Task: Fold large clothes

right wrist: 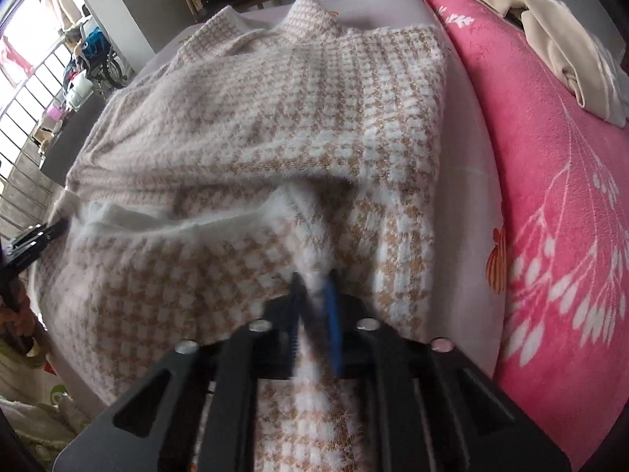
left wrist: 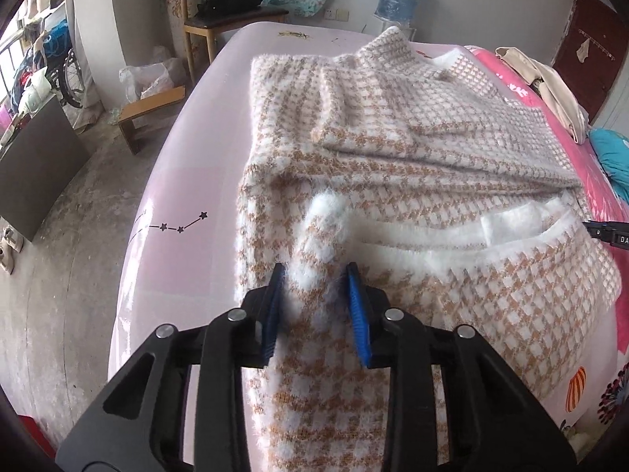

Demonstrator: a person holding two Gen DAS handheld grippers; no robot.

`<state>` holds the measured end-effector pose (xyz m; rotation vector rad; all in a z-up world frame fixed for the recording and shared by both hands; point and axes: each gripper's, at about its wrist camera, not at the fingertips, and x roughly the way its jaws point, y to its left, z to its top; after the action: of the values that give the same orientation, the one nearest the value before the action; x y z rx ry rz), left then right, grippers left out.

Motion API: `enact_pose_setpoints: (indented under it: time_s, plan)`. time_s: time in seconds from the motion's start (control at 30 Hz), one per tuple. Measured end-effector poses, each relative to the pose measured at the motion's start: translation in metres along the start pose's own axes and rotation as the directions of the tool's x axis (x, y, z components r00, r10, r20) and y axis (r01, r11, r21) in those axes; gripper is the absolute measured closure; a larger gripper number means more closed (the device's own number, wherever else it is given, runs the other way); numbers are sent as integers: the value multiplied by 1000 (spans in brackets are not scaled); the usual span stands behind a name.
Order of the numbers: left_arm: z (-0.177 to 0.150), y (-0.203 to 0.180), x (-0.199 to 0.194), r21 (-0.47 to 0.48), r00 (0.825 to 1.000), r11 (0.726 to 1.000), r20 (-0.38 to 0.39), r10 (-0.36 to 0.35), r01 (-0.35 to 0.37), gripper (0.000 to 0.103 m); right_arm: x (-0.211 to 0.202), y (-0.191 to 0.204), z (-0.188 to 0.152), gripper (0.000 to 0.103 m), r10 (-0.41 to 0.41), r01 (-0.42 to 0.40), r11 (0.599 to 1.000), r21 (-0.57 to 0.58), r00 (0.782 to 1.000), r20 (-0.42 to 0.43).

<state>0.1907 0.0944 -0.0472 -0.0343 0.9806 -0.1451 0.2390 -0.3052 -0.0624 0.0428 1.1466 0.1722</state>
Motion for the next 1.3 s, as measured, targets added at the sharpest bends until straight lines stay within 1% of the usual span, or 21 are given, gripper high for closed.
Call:
enact_pose_setpoints:
  time_s: [0.03, 0.1, 0.17, 0.23, 0.3, 0.37, 0.43, 0.5, 0.67, 0.8, 0.87, 0.93, 0.97, 1.0, 1.03, 1.07, 1.1, 1.17, 1.2, 1.23, 1.3]
  plan:
    - [0, -1, -2, 4, 1000, 1000, 4, -4, 4, 92, -8, 1, -1, 96, -16, 16, 1000, -3, 1000, 22]
    - [3, -4, -14, -2, 999, 1000, 30, -10, 10, 94, -33, 0, -2, 96, -24, 22, 999, 26, 995, 94]
    - [12, -3, -38, -28, 994, 999, 106, -38, 41, 94, -60, -4, -2, 96, -34, 24, 998, 61, 985, 169]
    - [23, 0, -55, -44, 984, 997, 171, -47, 56, 94, -80, -9, 1, 96, -33, 11, 995, 97, 973, 230]
    - [34, 0, -54, -40, 980, 998, 194, -47, 56, 94, -82, -16, 4, 96, -45, 15, 993, 119, 967, 251]
    - [42, 1, -37, -41, 984, 998, 172, -47, 55, 94, -68, -23, 6, 96, -49, 16, 990, 140, 971, 236]
    - [48, 2, -10, -49, 993, 998, 111, -45, 51, 94, -42, -30, 8, 96, -58, 28, 986, 162, 982, 180]
    - [47, 6, 6, -66, 998, 997, 54, -43, 46, 94, -30, -35, 5, 96, -51, 21, 981, 191, 987, 150]
    - [42, 12, 7, -85, 996, 994, 56, -64, 69, 94, -32, -35, -3, 96, -54, 20, 978, 209, 986, 159]
    - [42, 11, 17, -77, 998, 996, 53, -38, 42, 92, -14, -38, -2, 96, -79, 49, 977, 209, 987, 138]
    - [42, 9, 30, -65, 999, 998, 30, -10, 12, 88, -8, -39, -2, 96, -80, 49, 974, 219, 987, 136]
    - [41, 9, 29, -65, 999, 998, 38, -1, 3, 84, -10, -37, -1, 95, -88, 58, 975, 213, 987, 136]
    - [41, 10, 27, -68, 999, 998, 37, 5, -2, 81, -13, -35, -2, 92, -88, 59, 977, 205, 987, 136]
    - [41, 12, 23, -81, 999, 997, 41, 9, -6, 73, -17, -33, -2, 83, -89, 61, 978, 199, 987, 133]
    - [40, 16, 18, -97, 999, 995, 54, -8, 13, 73, -23, -32, -3, 77, -102, 74, 977, 202, 986, 130]
    - [39, 19, 10, -114, 997, 993, 72, -16, 24, 73, -29, -32, -5, 63, -119, 89, 975, 206, 983, 137]
    - [38, 22, 1, -124, 995, 992, 95, -4, 16, 70, -40, -29, -7, 56, -130, 95, 974, 205, 978, 162]
    - [35, 25, -21, -129, 988, 991, 154, 0, 20, 68, -59, -23, -11, 56, -126, 88, 978, 187, 970, 206]
    - [33, 23, -35, -122, 982, 992, 188, -16, 40, 68, -69, -15, -14, 56, -123, 85, 982, 168, 965, 231]
    - [30, 20, -46, -103, 976, 993, 214, -41, 64, 68, -77, -7, -17, 56, -107, 72, 987, 146, 962, 252]
    - [23, 3, -63, -29, 962, 990, 241, -128, 139, 68, -85, 14, -22, 56, -38, 15, 997, 82, 960, 278]
